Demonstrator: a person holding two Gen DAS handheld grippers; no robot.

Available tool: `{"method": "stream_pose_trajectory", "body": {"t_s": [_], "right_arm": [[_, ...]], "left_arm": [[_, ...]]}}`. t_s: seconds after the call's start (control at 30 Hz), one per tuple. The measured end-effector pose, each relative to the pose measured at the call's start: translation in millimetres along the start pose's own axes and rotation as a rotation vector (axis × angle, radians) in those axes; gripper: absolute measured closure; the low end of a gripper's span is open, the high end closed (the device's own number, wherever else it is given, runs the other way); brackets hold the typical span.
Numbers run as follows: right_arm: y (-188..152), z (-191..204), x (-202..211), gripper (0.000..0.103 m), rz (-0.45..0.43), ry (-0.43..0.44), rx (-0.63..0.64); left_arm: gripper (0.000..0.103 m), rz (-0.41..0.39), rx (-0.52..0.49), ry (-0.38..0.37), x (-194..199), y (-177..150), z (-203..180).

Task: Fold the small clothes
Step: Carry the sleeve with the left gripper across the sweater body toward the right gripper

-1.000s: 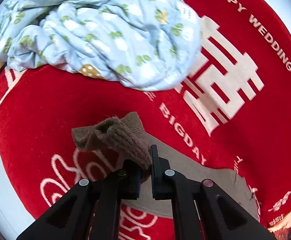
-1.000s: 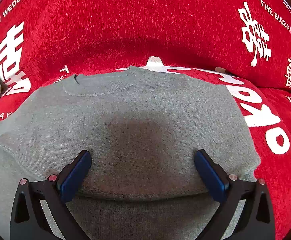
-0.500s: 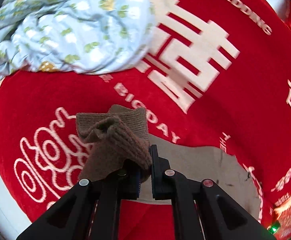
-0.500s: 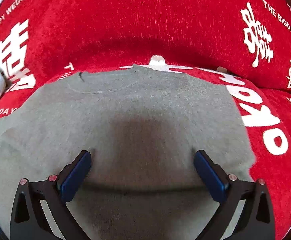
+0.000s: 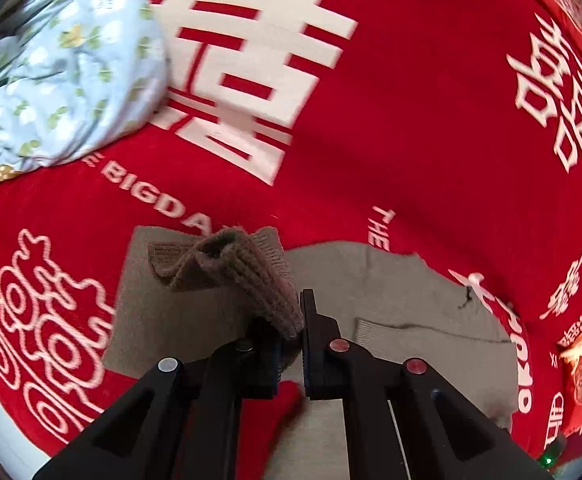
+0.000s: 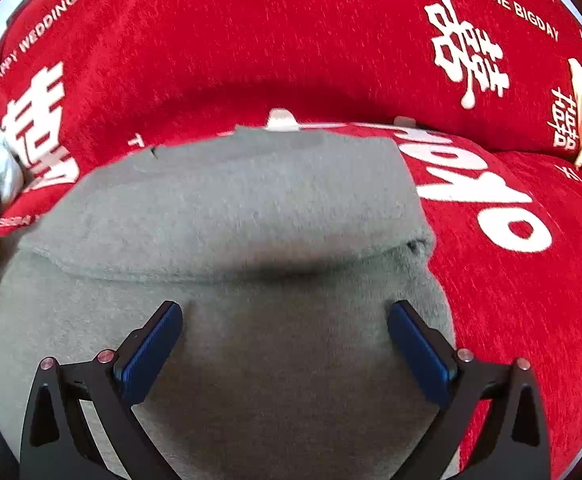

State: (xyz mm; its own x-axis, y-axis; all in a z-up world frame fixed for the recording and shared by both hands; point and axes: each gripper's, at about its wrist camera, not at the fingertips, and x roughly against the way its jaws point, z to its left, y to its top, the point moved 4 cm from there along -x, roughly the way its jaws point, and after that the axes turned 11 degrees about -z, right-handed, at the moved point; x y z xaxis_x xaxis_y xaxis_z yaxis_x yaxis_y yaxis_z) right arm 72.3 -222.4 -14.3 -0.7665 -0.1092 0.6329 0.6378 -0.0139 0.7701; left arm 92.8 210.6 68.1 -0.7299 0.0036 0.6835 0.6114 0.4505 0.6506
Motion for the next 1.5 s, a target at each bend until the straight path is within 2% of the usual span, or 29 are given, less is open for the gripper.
{"method": "stream_pose_trajectory", "body": {"t_s": [0.33,0.5,0.7,1.0,1.27,1.5], "right_arm": [[-6.0,2.0,5.5,0.0,-0.001,0.018,0.043],[-10.2,-2.6,14.3,0.0,-0.012,0.018,0.039],[-12.4,-11.7,19.5,0.0,-0.019,0.013,0.032],[-14.8,-11.1,23.0,0.0,-0.028,0.023,0.046],[-16.9,-10.7,24.6,0.0,-0.043,0.035,0.045],[-18.2,-15.7,28.6,0.0,-0.066,0.065,0.009]], "left_arm": [[0.095,0.049,-0.13,-0.048,-1.6,-39.7,-84.3],[0.095,0.047,-0.207,-0.072,3.0,-55.3,-124.1],[0.095,0.053,-0.276,-0.068,-3.8,-71.8,-169.0],[0.095,0.073,-0.336,-0.111,-15.7,-87.5,-238.0],[0.095,0.107,-0.397,-0.165,-24.0,-107.8,-288.8],[0.095,0.139,-0.452,-0.19,-33.4,-125.8,-315.9]]}}
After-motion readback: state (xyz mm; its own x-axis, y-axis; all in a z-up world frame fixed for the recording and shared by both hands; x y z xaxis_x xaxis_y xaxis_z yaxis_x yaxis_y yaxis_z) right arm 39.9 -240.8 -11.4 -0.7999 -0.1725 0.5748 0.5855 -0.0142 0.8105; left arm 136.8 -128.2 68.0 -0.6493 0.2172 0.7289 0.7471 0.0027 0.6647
